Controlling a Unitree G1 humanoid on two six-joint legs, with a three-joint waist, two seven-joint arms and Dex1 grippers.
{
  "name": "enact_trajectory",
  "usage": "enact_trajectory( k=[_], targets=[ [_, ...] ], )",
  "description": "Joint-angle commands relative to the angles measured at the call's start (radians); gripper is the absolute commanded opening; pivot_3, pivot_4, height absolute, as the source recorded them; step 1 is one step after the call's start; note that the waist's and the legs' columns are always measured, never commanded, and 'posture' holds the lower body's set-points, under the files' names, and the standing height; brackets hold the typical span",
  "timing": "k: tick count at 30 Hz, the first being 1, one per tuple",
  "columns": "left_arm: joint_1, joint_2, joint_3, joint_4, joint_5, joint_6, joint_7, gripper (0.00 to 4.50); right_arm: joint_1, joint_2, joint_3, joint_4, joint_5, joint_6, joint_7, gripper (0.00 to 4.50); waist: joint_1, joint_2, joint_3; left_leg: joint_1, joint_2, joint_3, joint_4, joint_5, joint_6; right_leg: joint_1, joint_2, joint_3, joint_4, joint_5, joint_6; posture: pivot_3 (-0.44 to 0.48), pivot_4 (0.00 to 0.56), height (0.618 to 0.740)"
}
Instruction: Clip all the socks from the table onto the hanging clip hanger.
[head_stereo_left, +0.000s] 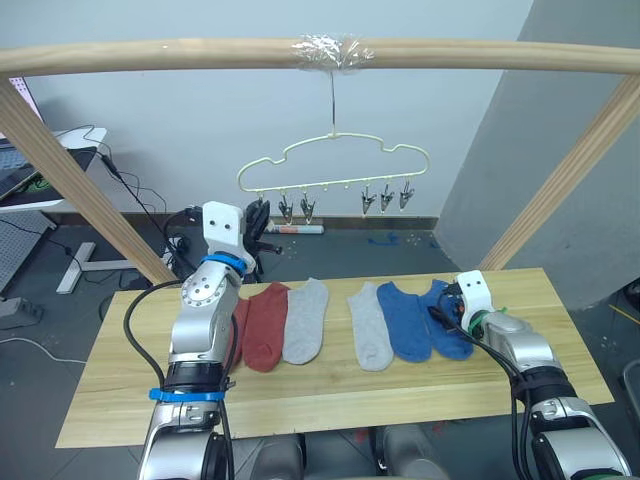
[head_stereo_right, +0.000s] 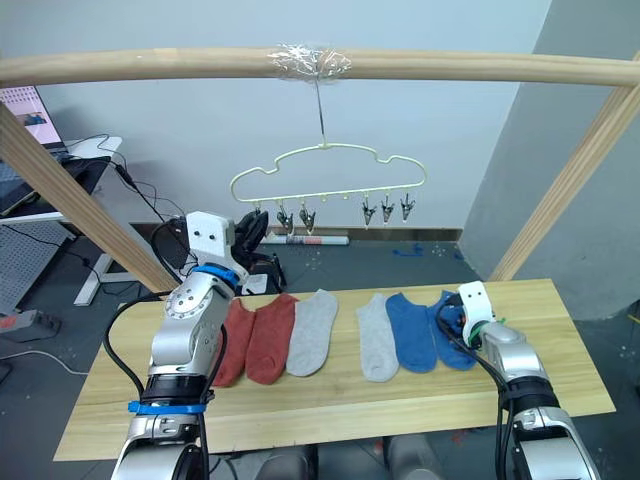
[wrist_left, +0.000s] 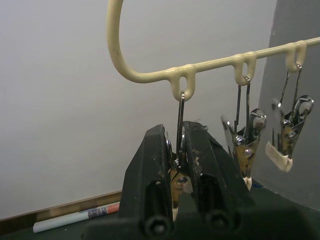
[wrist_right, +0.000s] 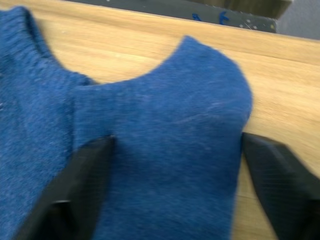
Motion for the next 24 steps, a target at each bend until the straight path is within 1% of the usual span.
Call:
enact_trajectory(
  k=[1,2,3,4,8,9,12,13,15,17,18,21,24],
  targets=[
    [0.006,0.006,0.018,-0.041,-0.008,0.007,0.01,0.16,0.039,-0.015,0.004,0.011,-0.029,-0.004,0.01,2.59,0.001,0.0,0.0,0.0,0.0,0.0,0.0,0.0,0.0,0.0,0.0,0.0,0.0,0.0,0.0,-0.067,0.164,0.74],
    [0.007,0.004,0.018,-0.041,-0.011,0.011,0.01,0.16,0.046,-0.018,0.002,0.005,-0.029,-0.005,0.013,2.2,0.002,0.0,0.0,0.0,0.0,0.0,0.0,0.0,0.0,0.001,0.0,0.0,0.0,0.0,0.0,-0.07,0.161,0.74],
    [0.008,0.002,0.018,-0.042,-0.015,0.017,0.009,0.16,0.053,-0.022,-0.001,-0.005,-0.029,-0.005,0.018,1.95,0.002,0.0,0.0,0.001,0.0,0.0,0.0,0.0,0.0,0.001,0.0,0.0,0.0,0.0,0.0,-0.07,0.161,0.74],
    [0.008,0.001,0.018,-0.043,-0.019,0.02,0.008,0.16,0.058,-0.025,-0.003,-0.012,-0.029,-0.005,0.02,1.59,0.002,0.0,0.0,0.001,0.0,0.0,0.0,0.0,0.0,0.002,0.0,0.0,0.0,0.0,0.0,-0.07,0.161,0.74],
    [0.008,-0.004,0.022,-0.048,-0.064,0.072,-0.011,0.16,0.103,-0.068,-0.007,-0.124,-0.033,-0.027,0.045,0.23,0.002,0.0,0.0,0.002,0.0,0.0,0.0,0.0,0.0,0.002,0.0,0.0,0.0,0.0,0.0,-0.075,0.156,0.74],
    [0.007,-0.004,0.027,-0.051,-0.082,0.091,-0.015,0.16,0.117,-0.079,-0.007,-0.171,-0.032,-0.026,0.055,0.11,0.002,0.0,0.0,0.002,0.0,0.0,0.0,0.0,0.0,0.002,0.0,0.0,0.0,0.0,0.0,-0.078,0.153,0.74],
    [0.0,-0.009,0.071,-0.07,-0.203,0.229,-0.026,0.16,0.174,-0.122,-0.001,-0.423,0.002,0.021,0.132,0.11,-0.005,0.0,0.0,0.0,0.0,0.0,0.0,0.0,0.0,0.0,0.0,0.0,0.0,0.0,0.0,-0.086,0.151,0.74],
    [-0.001,-0.01,0.083,-0.076,-0.234,0.266,-0.025,0.16,0.187,-0.129,0.0,-0.481,0.012,0.043,0.148,0.11,-0.008,0.0,0.0,0.0,0.0,0.0,0.0,0.0,0.0,0.0,0.0,0.001,0.001,0.0,0.0,-0.087,0.151,0.74],
    [-0.009,-0.012,0.133,-0.083,-0.348,0.391,-0.017,0.16,0.214,-0.157,0.032,-0.674,0.058,0.111,0.226,0.11,-0.014,0.0,0.0,0.001,0.001,0.0,0.0,0.0,0.0,0.0,0.0,0.001,0.001,0.0,0.0,-0.095,0.148,0.74],
    [-0.018,-0.008,0.177,-0.085,-0.447,0.504,-0.007,0.16,0.219,-0.164,0.067,-0.826,0.1,0.18,0.268,0.11,-0.019,0.0,0.0,0.001,0.001,0.0,0.0,0.0,0.0,0.0,0.001,0.0,0.002,0.0,0.001,-0.1,0.148,0.74],
    [-0.023,-0.005,0.2,-0.086,-0.499,0.56,0.001,0.16,0.208,-0.15,0.085,-0.883,0.116,0.22,0.266,0.11,-0.021,0.0,0.0,0.001,0.001,-0.001,0.0,0.0,0.0,0.0,0.001,-0.001,0.002,0.0,0.001,-0.101,0.147,0.74],
    [-0.037,0.002,0.243,-0.1,-0.606,0.67,0.019,0.16,0.162,-0.095,0.145,-0.957,0.126,0.288,0.245,0.11,-0.023,0.0,0.0,0.001,0.001,-0.001,0.0,0.0,0.0,0.0,0.001,-0.001,0.002,0.0,0.001,-0.1,0.144,0.74],
    [-0.052,0.005,0.268,-0.121,-0.697,0.753,0.044,0.16,0.086,-0.011,0.218,-0.951,0.115,0.325,0.215,0.11,-0.024,0.0,0.0,0.001,0.001,-0.001,0.001,0.0,0.0,0.0,0.001,-0.001,0.001,0.0,0.001,-0.1,0.143,0.74]
  ],
)
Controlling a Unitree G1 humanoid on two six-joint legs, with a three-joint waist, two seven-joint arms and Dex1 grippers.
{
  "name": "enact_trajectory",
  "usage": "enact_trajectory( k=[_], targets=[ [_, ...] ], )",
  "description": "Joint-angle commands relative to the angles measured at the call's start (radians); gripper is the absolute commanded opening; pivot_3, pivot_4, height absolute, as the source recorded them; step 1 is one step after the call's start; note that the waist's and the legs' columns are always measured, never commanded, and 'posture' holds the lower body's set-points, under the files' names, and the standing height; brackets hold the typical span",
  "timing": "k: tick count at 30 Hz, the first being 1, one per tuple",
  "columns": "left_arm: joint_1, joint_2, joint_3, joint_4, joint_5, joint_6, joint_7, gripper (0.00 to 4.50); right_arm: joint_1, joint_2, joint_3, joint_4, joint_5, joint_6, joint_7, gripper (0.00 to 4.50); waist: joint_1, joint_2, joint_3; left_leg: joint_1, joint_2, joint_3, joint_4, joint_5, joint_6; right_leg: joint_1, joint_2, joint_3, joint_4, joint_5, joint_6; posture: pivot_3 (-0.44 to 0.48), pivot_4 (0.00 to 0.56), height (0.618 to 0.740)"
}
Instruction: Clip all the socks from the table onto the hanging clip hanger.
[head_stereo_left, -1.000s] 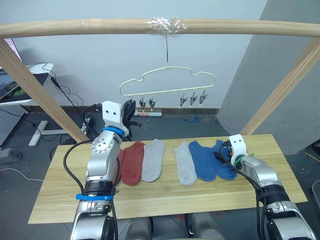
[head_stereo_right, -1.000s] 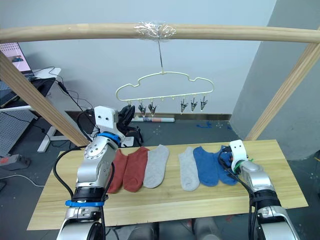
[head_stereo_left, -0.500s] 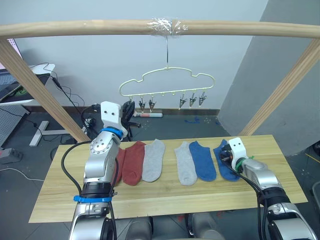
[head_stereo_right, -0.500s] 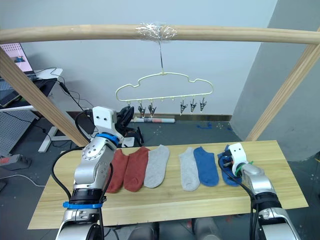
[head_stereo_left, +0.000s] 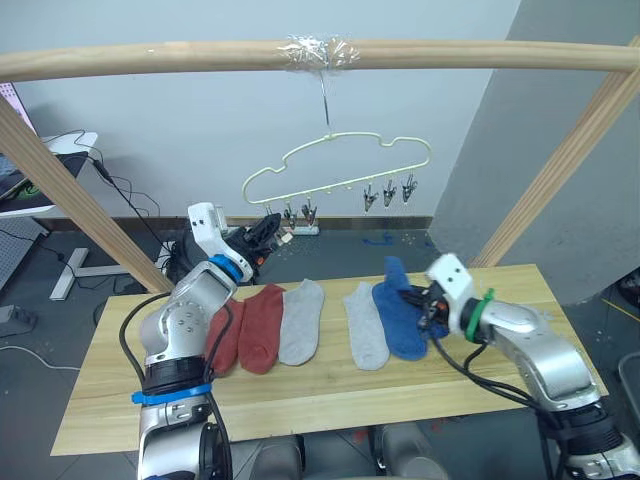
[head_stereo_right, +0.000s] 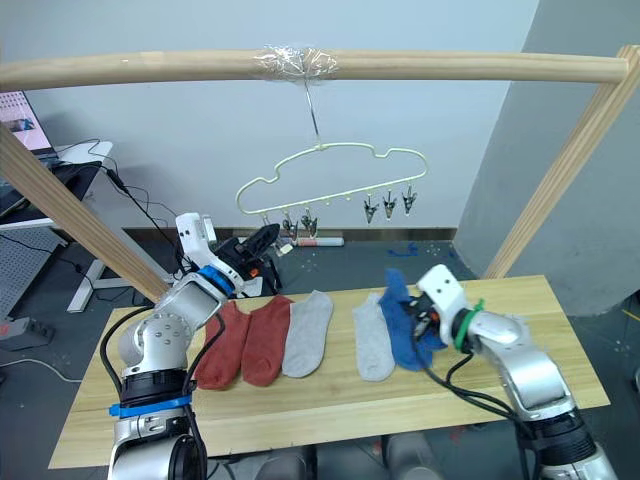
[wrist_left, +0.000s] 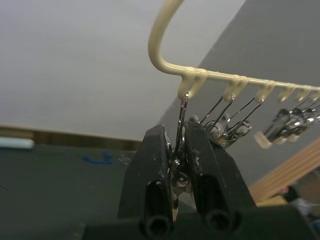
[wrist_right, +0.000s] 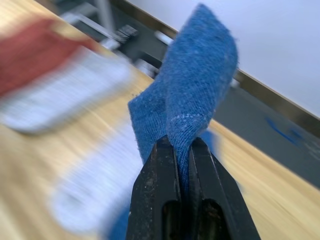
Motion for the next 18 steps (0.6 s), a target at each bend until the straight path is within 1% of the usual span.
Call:
enact_trajectory(
  k=[1,5,6,7,11,18],
  targets=[
    [-0.013,0.015,0.032,-0.044,-0.092,0.098,0.035,0.16,-0.086,0.073,0.072,-0.018,-0.003,0.029,-0.028,0.11,0.002,0.0,0.0,0.0,0.0,0.0,0.0,0.0,0.0,0.0,0.0,0.0,0.0,0.0,0.0,-0.1,0.143,0.74],
    [-0.015,0.007,0.037,-0.071,-0.138,0.136,0.062,0.16,-0.17,0.145,0.129,0.062,-0.02,0.015,-0.03,0.11,0.005,0.0,0.0,-0.001,0.0,-0.001,0.0,0.0,0.0,0.0,0.0,-0.001,-0.001,0.0,0.0,-0.1,0.143,0.74],
    [-0.016,0.004,0.041,-0.076,-0.15,0.141,0.071,0.16,-0.185,0.156,0.134,0.08,-0.022,0.013,-0.03,0.11,0.006,0.0,0.0,-0.002,0.0,-0.002,0.0,0.0,0.0,0.0,0.0,-0.001,-0.001,0.0,0.0,-0.08,0.143,0.74],
    [-0.017,0.003,0.043,-0.083,-0.164,0.148,0.076,0.16,-0.198,0.165,0.141,0.098,-0.025,0.005,-0.028,0.11,0.01,0.0,0.0,-0.002,0.0,-0.002,0.0,0.0,0.0,-0.001,0.0,-0.001,-0.002,0.0,0.0,-0.08,0.143,0.74],
    [-0.01,0.0,0.04,-0.099,-0.188,0.148,0.097,0.16,-0.239,0.197,0.161,0.162,-0.035,-0.018,-0.018,0.11,0.023,0.0,0.0,-0.003,0.0,-0.002,0.0,0.0,0.0,-0.001,0.0,-0.002,-0.002,0.0,0.0,-0.071,0.15,0.74],
    [0.006,-0.011,0.038,-0.125,-0.217,0.147,0.113,0.16,-0.273,0.232,0.165,0.218,-0.03,-0.028,0.004,0.11,0.026,0.0,0.0,-0.003,0.0,-0.002,0.0,0.0,0.0,-0.002,0.0,-0.002,-0.001,0.0,0.0,-0.056,0.159,0.74]
  ],
)
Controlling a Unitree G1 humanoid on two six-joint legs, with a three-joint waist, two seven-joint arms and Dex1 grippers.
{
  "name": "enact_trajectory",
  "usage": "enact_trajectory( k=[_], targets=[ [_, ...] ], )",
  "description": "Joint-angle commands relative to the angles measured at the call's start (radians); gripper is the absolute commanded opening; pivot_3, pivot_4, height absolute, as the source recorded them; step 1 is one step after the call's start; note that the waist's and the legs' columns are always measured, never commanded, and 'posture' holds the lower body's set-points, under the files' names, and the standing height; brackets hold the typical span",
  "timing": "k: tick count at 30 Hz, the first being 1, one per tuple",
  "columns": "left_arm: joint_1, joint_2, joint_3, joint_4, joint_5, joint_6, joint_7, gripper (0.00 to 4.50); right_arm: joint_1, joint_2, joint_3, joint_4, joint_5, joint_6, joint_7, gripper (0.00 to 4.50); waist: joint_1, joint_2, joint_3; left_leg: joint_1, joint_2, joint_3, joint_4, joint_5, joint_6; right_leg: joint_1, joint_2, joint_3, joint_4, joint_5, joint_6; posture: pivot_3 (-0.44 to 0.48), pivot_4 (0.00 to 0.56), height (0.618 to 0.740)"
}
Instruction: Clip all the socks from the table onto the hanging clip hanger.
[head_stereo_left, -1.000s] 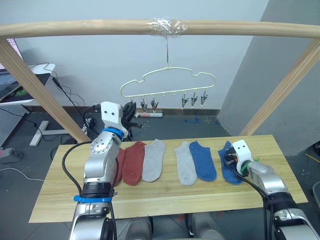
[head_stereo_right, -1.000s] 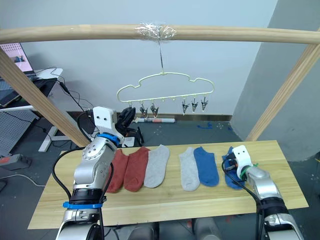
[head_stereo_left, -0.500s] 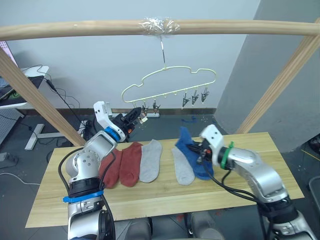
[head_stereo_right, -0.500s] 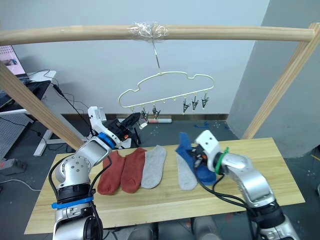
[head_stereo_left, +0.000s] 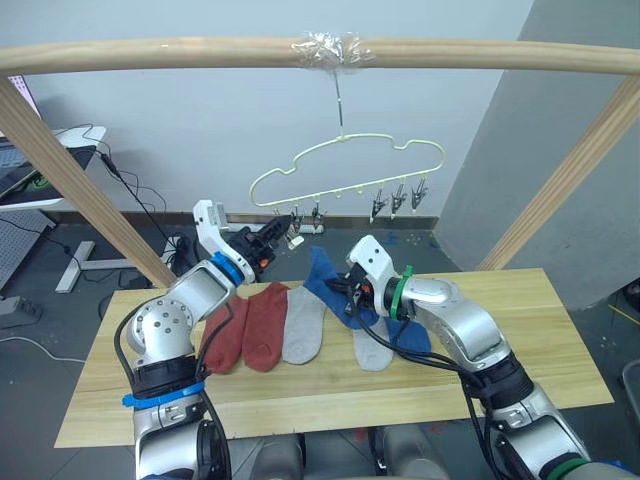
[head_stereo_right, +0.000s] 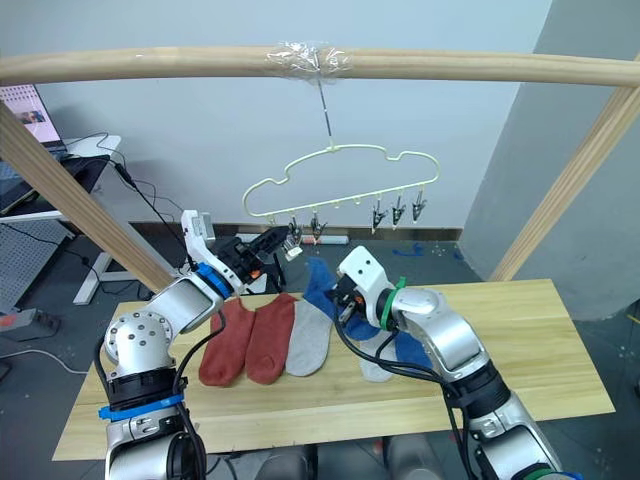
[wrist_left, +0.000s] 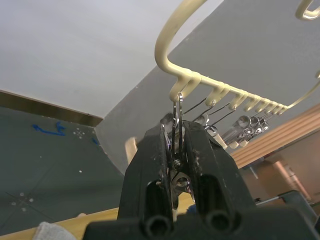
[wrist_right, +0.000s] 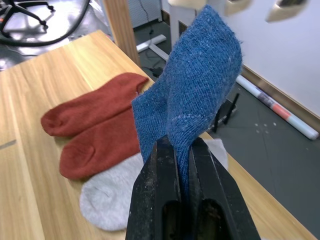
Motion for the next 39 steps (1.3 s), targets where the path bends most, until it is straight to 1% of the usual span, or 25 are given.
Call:
enact_trajectory(
  k=[1,8,22,28,35,37,39],
  targets=[
    [0.002,0.003,0.008,-0.048,-0.031,-0.007,0.003,0.16,-0.031,0.013,0.002,0.005,0.002,-0.028,0.016,0.11,0.0,0.0,0.0,0.0,0.0,0.0,0.0,0.0,0.0,0.0,0.0,0.0,0.0,0.0,0.0,-0.056,0.159,0.74],
    [-0.001,0.005,0.01,-0.036,-0.041,-0.009,0.002,0.16,-0.065,0.034,0.006,0.026,0.003,-0.031,0.024,0.11,0.001,0.0,0.0,0.0,0.0,0.0,0.0,0.0,0.0,0.0,0.0,0.0,0.0,0.0,0.0,-0.053,0.16,0.74],
    [-0.007,0.02,0.0,-0.024,-0.05,-0.005,-0.021,0.16,-0.085,0.056,0.004,0.049,-0.001,-0.042,0.023,0.11,0.001,0.0,0.0,0.0,0.0,0.0,0.0,0.0,0.0,0.0,0.0,0.0,0.0,0.0,0.0,-0.053,0.158,0.74],
    [-0.002,0.022,-0.009,-0.025,-0.044,-0.005,-0.035,0.16,-0.118,0.065,-0.002,0.041,0.006,-0.032,0.022,0.11,0.001,0.0,0.0,0.0,0.0,0.0,0.0,0.0,0.0,0.0,0.0,0.0,0.0,0.0,0.0,-0.057,0.155,0.74],
    [0.006,0.031,-0.025,-0.042,-0.015,-0.03,-0.061,0.16,-0.123,0.07,0.002,0.063,-0.001,-0.046,0.018,0.11,0.001,0.0,0.0,-0.001,0.0,0.0,0.0,0.0,0.0,-0.001,0.0,0.0,0.0,0.0,0.0,-0.054,0.152,0.74],
    [0.012,0.032,-0.024,-0.051,-0.017,-0.039,-0.068,0.88,-0.123,0.072,0.0,0.066,0.0,-0.046,0.016,0.0,0.001,0.0,0.0,-0.001,0.0,0.0,0.0,0.0,0.0,-0.001,0.0,0.0,0.0,0.0,0.0,-0.054,0.151,0.74],
    [0.016,0.033,-0.019,-0.056,-0.035,-0.035,-0.075,1.46,-0.122,0.073,-0.002,0.069,0.0,-0.048,0.015,0.0,0.001,0.0,0.0,-0.002,0.0,0.0,0.0,0.0,0.0,-0.002,0.0,0.0,0.0,0.0,0.0,-0.054,0.15,0.74]
  ],
)
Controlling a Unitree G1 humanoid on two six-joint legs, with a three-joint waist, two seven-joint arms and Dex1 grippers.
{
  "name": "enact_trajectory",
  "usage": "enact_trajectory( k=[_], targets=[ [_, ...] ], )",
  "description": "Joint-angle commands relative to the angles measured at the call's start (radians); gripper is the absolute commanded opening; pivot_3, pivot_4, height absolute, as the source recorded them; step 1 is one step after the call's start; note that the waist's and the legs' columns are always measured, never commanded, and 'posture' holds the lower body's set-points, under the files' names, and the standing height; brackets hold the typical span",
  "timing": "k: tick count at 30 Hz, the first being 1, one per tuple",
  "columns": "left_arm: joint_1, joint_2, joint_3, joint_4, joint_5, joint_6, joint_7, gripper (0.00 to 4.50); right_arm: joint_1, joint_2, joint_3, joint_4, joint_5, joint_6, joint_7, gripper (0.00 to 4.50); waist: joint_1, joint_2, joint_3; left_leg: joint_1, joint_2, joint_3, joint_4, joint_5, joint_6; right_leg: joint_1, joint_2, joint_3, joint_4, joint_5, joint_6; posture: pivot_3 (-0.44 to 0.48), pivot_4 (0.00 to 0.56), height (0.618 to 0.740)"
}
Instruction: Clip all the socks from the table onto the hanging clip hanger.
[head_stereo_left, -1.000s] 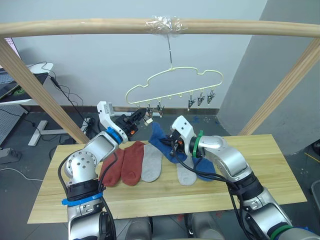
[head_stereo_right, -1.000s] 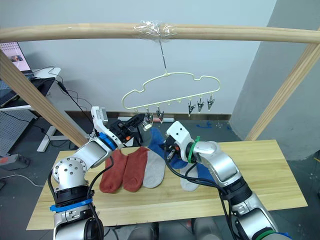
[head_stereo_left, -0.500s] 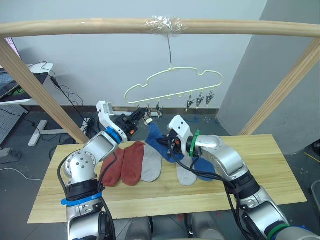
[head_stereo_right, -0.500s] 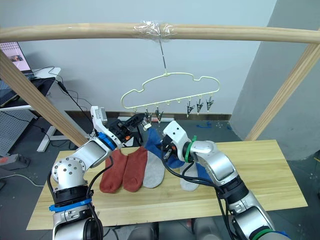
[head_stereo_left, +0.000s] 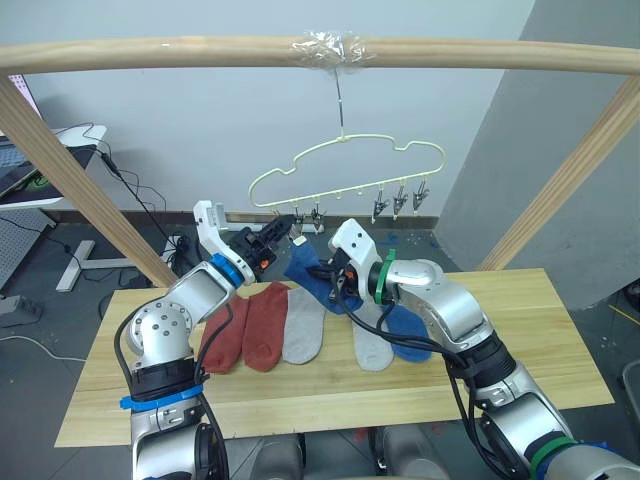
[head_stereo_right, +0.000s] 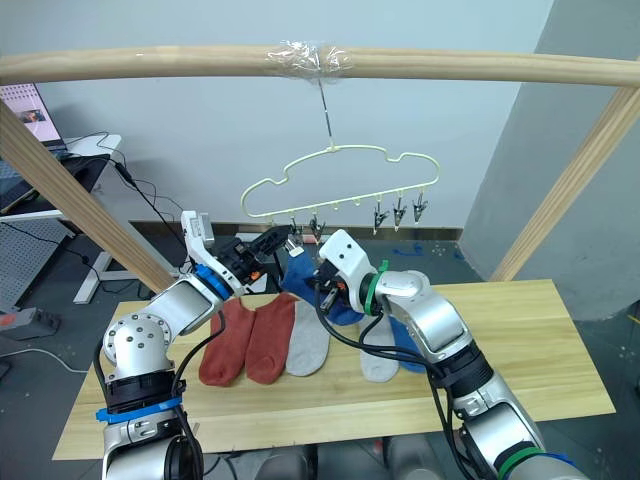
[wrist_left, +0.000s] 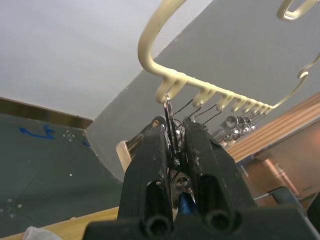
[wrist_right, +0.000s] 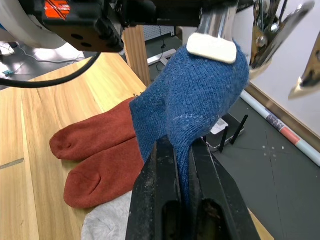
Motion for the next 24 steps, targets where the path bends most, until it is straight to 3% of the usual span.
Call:
enact_trajectory(
  k=[1,7,9,13,17,24],
  targets=[
    [0.004,0.011,0.004,-0.056,-0.029,-0.009,-0.023,1.83,-0.013,0.014,-0.017,-0.014,0.001,-0.027,-0.003,0.0,0.0,0.0,0.0,-0.001,0.0,0.0,0.0,0.0,0.0,-0.001,0.0,0.0,0.0,0.0,0.0,-0.053,0.149,0.74],
    [0.042,0.069,-0.005,-0.112,-0.009,0.014,-0.014,3.8,-0.013,0.035,-0.022,0.011,0.0,-0.045,-0.018,0.0,-0.002,0.0,0.0,-0.009,0.0,-0.001,0.001,0.0,0.0,-0.009,0.0,0.0,0.002,0.003,-0.004,-0.048,0.142,0.74],
    [0.085,0.136,-0.046,-0.172,0.081,-0.01,-0.013,4.43,-0.009,0.052,-0.033,0.027,0.006,-0.052,-0.032,0.0,-0.002,0.0,0.0,-0.01,0.0,0.0,0.0,0.0,0.0,-0.01,0.0,0.0,0.002,0.003,-0.004,-0.043,0.141,0.74],
    [0.178,0.197,-0.08,-0.286,0.205,-0.065,0.026,4.43,0.009,0.104,-0.072,0.07,0.045,-0.036,-0.047,0.0,0.002,0.0,0.0,-0.01,0.0,0.0,0.0,0.0,0.0,-0.01,0.0,0.0,0.002,0.003,-0.005,-0.018,0.128,0.74],
    [0.208,0.201,-0.039,-0.312,0.145,-0.091,-0.064,4.46,0.009,0.186,-0.15,0.098,0.134,0.053,-0.055,1.11,0.009,0.0,0.0,-0.011,0.0,-0.001,0.0,0.0,0.0,-0.011,0.0,-0.001,0.002,0.003,-0.005,-0.004,0.119,0.74],
    [0.234,0.174,-0.12,-0.322,0.208,-0.175,-0.12,4.46,0.034,0.125,-0.135,0.15,0.093,0.01,-0.047,3.81,0.034,-0.002,-0.002,-0.011,0.0,-0.001,0.001,0.001,-0.001,-0.011,0.0,-0.001,0.002,0.004,-0.006,-0.023,0.104,0.74]
  ],
)
